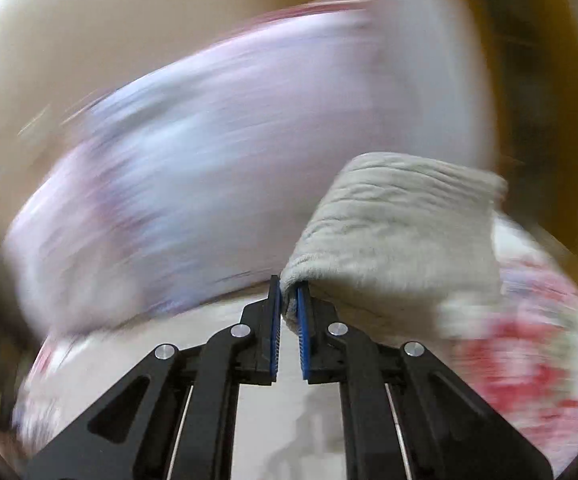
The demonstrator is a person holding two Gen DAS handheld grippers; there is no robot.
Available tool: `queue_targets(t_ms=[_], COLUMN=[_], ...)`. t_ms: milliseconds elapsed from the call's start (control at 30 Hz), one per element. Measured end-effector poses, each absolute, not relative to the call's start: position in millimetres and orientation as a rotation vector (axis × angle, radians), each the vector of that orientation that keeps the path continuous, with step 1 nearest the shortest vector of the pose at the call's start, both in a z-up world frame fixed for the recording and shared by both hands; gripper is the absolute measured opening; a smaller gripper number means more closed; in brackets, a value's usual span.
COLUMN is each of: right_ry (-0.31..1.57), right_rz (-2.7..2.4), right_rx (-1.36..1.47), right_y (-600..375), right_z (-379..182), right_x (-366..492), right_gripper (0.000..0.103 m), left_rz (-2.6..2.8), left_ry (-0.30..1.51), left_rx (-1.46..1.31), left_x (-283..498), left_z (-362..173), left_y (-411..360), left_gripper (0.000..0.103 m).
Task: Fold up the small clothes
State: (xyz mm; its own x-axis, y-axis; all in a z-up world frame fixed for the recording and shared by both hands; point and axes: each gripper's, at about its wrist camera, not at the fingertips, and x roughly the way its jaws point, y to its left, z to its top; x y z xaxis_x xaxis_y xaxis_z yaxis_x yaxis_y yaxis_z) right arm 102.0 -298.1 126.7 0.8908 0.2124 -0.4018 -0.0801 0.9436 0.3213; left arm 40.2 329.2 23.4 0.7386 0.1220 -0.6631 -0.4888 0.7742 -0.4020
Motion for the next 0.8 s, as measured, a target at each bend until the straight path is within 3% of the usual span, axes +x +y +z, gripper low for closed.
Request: queue_targets(t_ms=[33,67,100,133,267,333,533,633,700,800], right_ry=[0.482,0.544,0.604,0.663,0.651,0.634,0.64,0.646,0.646,0.649], right_rz=[0.274,0.393,0.467,0.521,0.566,0.51,0.362,0.314,0.293,0.274], right_rx=[0.246,0.195,0.161,0.127,0.1,0.143,0.293,0.325,0.332,0.342], right_y=[-252,-208,-178,-152,-127,-151,-235,-261,-272,-287], right_z=[125,117,108,100,88,89,83,73,69,65], right_x=[108,113,117,119,108,116,115,109,105,97], right_gripper=[0.009,0.02,0.033,0.057,0.073,0.079,0.082,0.082,0.082,0.082], left_rz=[0.364,0.377,0.4,0.411,0.454,0.474,0.517,0.537,0.548,0.534], left_ry=[0.656,0.654,0.649,0.641,0.615,0.618,0.55,0.546,0.573,0.572], left_rx=[-0.617,-0.627,-0.634,-0.645,-0.726,-0.77,-0.94,-1.01,-1.009,-0.905], left_x=[41,43,43,43,41,43,41,41,46,58], left_z=[23,22,23,23,20,17,12,8,6,26], left_y=[332,335,339,342,370,384,431,450,456,442], left_gripper=[0.101,0.101,0.101,0.101,0.1,0.097,0.069,0.047,0.013,0.007])
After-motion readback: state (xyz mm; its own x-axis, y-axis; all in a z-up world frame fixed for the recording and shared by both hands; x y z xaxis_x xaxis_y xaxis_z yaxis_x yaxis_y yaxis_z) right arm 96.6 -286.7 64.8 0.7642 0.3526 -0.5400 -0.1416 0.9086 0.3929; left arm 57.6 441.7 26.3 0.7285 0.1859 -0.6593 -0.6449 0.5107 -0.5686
